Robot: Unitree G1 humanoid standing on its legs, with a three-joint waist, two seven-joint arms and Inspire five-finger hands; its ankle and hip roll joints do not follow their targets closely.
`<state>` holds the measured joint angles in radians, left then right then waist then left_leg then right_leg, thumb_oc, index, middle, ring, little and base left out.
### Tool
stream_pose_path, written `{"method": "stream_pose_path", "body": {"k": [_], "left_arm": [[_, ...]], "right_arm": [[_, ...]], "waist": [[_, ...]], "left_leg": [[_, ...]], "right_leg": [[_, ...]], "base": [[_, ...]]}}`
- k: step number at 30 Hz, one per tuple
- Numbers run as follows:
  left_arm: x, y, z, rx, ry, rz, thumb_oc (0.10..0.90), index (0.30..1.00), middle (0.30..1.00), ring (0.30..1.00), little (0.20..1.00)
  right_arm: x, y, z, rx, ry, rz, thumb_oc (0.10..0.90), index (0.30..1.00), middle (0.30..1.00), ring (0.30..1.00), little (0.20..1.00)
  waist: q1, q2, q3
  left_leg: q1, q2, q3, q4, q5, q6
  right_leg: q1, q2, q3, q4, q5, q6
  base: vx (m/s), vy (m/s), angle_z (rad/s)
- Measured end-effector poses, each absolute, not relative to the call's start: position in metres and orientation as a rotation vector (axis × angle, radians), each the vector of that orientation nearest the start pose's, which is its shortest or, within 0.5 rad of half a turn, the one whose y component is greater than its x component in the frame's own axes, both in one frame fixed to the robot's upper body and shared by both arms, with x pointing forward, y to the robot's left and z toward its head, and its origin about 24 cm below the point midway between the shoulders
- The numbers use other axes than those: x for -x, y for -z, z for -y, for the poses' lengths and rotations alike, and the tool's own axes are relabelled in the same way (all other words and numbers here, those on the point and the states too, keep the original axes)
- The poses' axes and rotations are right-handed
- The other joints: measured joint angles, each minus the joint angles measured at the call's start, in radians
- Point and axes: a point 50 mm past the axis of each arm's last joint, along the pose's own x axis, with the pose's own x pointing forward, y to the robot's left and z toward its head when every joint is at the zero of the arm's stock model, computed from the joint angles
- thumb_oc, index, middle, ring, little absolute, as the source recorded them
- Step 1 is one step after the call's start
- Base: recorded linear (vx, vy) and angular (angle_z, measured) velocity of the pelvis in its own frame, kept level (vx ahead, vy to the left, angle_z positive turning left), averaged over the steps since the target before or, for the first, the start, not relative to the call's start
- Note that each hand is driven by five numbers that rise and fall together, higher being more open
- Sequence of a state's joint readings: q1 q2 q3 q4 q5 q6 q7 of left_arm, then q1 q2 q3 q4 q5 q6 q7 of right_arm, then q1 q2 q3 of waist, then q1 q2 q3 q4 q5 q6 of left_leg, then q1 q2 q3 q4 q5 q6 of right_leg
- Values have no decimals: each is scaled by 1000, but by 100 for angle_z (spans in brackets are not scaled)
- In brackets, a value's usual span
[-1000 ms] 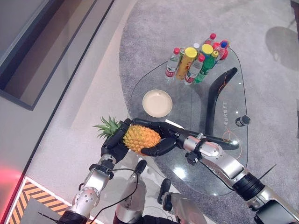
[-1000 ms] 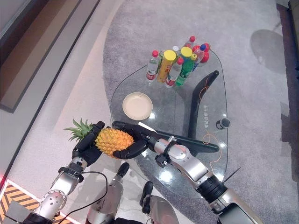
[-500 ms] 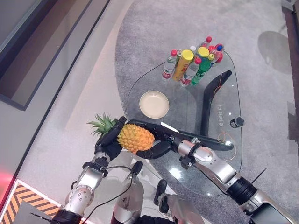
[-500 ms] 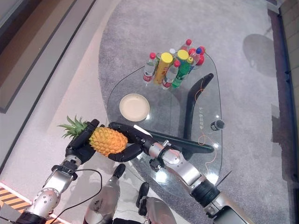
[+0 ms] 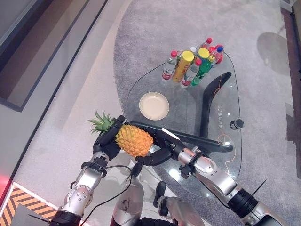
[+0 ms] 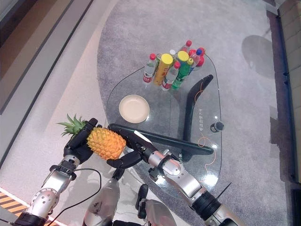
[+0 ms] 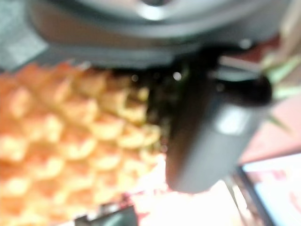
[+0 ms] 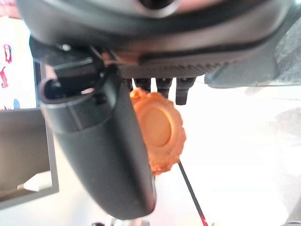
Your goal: Pick up the fruit to the plate
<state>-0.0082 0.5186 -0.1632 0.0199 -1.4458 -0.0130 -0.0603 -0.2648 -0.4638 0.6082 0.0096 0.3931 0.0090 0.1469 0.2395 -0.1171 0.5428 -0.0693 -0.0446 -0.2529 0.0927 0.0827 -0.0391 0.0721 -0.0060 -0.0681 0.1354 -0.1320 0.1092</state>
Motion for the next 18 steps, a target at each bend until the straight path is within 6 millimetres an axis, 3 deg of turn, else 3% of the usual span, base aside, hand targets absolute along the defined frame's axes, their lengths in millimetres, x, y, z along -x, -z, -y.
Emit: {"method": "stream_pose_path", "body": {"k": [8,18], "left_arm": [[-251,-58,-232,902,78,-34,100,300,300,300,200],[-250,-55,-240,885,50,-23,100,300,300,300,200]], "right_arm": [[-252,-44,123,141,-509,-71,800,900,900,900,900],[-242,-35,146,161,-391,-89,800,900,900,900,900]], "waist": [[-2,-15,0],[-32,-23,-4]], "left_leg": [[1,-1,16,27,-17,4],[-3,-1,36,33,-25,13]], "right_leg": [[9,0,17,-3,2,4],[15,-2,28,-28,21,37]], "base": [[3,0,-4],[5,-2,-5]]}}
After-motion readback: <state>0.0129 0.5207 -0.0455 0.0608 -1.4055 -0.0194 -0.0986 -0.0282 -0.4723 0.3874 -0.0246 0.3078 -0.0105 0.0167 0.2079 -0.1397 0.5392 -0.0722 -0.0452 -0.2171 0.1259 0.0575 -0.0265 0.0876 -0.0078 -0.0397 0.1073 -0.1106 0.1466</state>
